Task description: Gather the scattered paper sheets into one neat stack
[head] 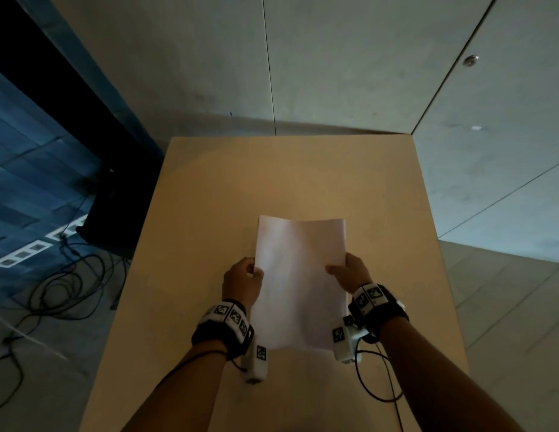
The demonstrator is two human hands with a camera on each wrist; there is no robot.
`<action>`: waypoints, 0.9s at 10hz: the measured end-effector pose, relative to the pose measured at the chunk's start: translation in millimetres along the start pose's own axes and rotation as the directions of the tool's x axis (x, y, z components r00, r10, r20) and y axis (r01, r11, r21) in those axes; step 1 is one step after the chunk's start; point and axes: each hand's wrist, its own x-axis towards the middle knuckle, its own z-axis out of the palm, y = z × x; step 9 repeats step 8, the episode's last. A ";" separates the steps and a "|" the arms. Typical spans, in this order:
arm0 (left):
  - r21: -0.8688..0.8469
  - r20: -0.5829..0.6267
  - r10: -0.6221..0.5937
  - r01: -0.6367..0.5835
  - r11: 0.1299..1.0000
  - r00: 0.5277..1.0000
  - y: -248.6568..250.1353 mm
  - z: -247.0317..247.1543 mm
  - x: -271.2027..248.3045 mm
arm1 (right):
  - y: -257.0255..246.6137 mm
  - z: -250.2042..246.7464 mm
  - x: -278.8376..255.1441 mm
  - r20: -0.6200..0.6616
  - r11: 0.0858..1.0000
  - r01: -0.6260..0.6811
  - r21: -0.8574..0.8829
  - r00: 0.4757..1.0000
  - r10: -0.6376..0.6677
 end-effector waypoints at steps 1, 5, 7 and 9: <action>0.061 -0.005 -0.010 0.010 0.998 1.000 -1.1 4.3 23.7 | -11.4 7.8 18.6 -0.042 0.998 -0.035 -0.056 0.999 0.033; 0.135 -0.013 -0.054 0.055 0.989 0.998 -10.4 19.8 68.1 | -20.9 28.2 52.6 -0.212 0.964 -0.071 -0.257 0.977 0.015; 0.243 0.021 -0.041 0.035 0.969 0.999 -7.5 10.6 63.3 | -14.0 28.4 37.5 -0.260 0.964 -0.058 -0.259 0.965 -0.012; 0.270 0.032 0.005 -0.013 0.963 0.999 -29.1 3.8 49.7 | 11.4 21.9 26.5 -0.283 0.980 -0.054 -0.192 0.959 -0.003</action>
